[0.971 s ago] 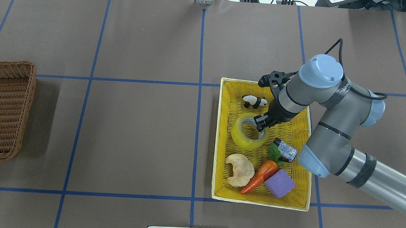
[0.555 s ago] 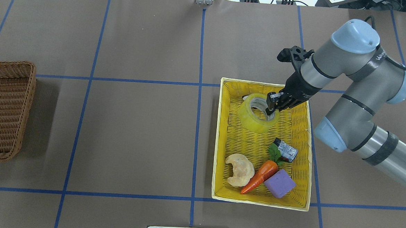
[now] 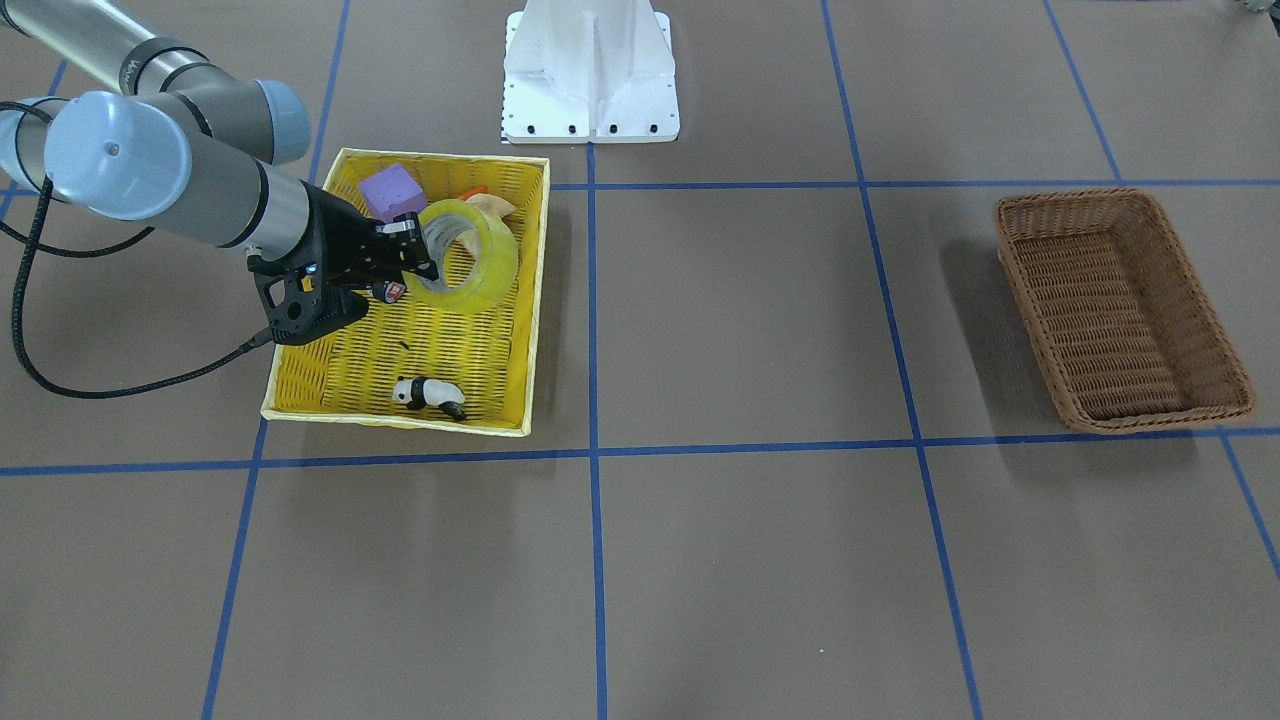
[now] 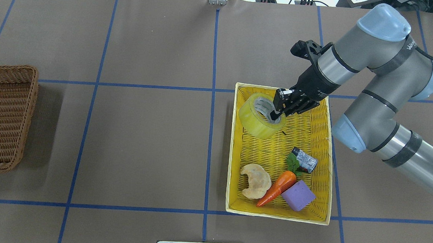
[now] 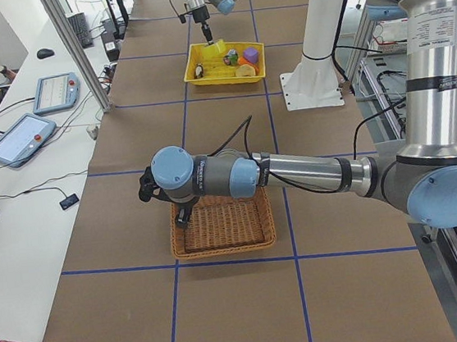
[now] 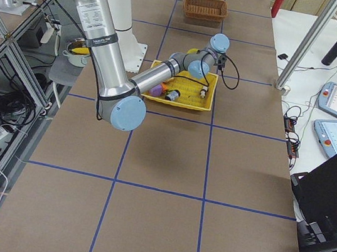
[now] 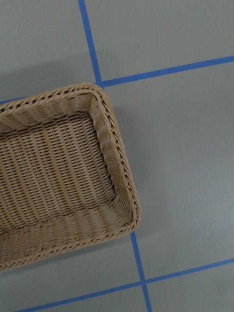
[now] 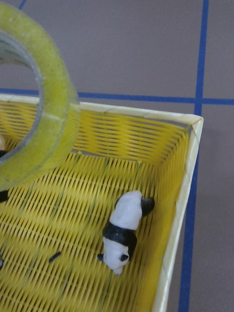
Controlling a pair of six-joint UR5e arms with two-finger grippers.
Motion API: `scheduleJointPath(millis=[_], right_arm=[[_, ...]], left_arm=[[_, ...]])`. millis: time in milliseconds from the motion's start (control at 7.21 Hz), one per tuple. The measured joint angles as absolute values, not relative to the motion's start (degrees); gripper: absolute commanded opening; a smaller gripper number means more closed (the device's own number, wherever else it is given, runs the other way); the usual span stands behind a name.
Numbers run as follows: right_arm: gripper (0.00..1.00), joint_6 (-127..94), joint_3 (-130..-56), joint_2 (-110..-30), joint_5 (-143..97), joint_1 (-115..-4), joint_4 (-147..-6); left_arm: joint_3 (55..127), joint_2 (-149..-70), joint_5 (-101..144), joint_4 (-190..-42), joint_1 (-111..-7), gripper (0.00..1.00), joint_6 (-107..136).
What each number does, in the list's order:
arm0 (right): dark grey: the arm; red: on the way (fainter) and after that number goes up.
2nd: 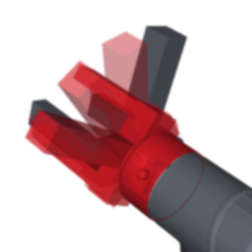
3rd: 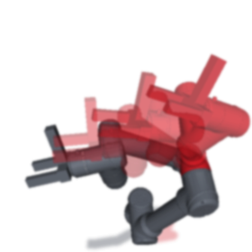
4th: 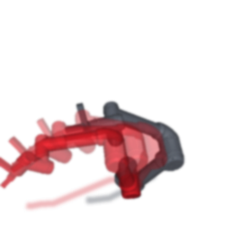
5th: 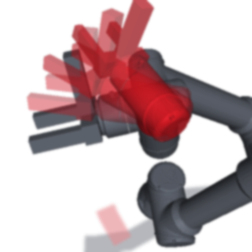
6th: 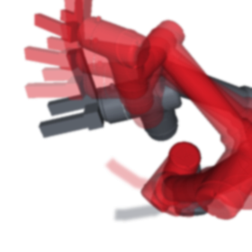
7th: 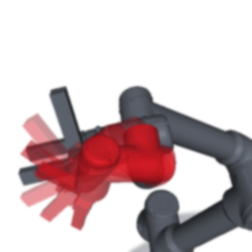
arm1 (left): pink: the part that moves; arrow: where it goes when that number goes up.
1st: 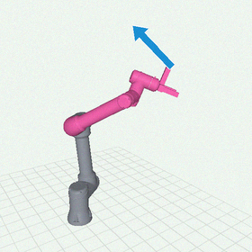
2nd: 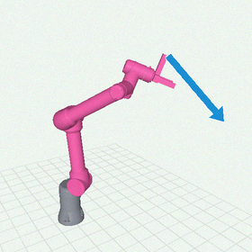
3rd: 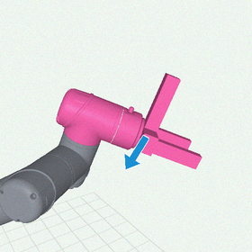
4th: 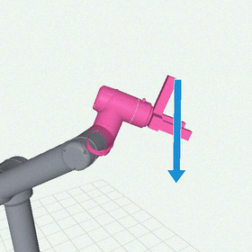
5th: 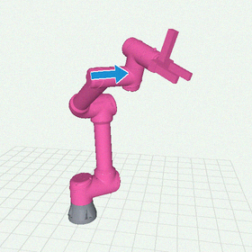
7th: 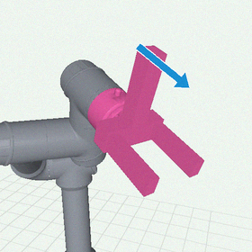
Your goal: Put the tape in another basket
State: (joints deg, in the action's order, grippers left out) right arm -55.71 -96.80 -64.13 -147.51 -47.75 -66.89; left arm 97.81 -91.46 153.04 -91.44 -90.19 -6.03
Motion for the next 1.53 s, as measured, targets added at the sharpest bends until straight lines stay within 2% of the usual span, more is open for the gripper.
scheduleJointPath(millis=[416, 833, 1110, 1526], right_arm=[[0.0, -56.23, -95.97, -63.04, -148.2, -46.42, -58.12], [0.0, -61.82, -95.94, -62.44, -148.01, -43.79, -46.98], [0.0, -68.4, -95.76, -62.4, -145.43, -40.54, -35.98], [0.0, -85.49, -92.99, -62.31, -125.89, -33.22, -16.1]], left_arm=[[97.65, -93.76, 156.53, -107.3, -83.9, 0.99, 15.04], [97.2, -99.57, 156.14, -123.27, -75.93, 0.99, 41.99], [97.4, -103.99, 154.41, -125.84, -72.33, 0.99, 51.71], [97.65, -107.44, 151.84, -129.84, -68.58, 0.99, 59.87]])
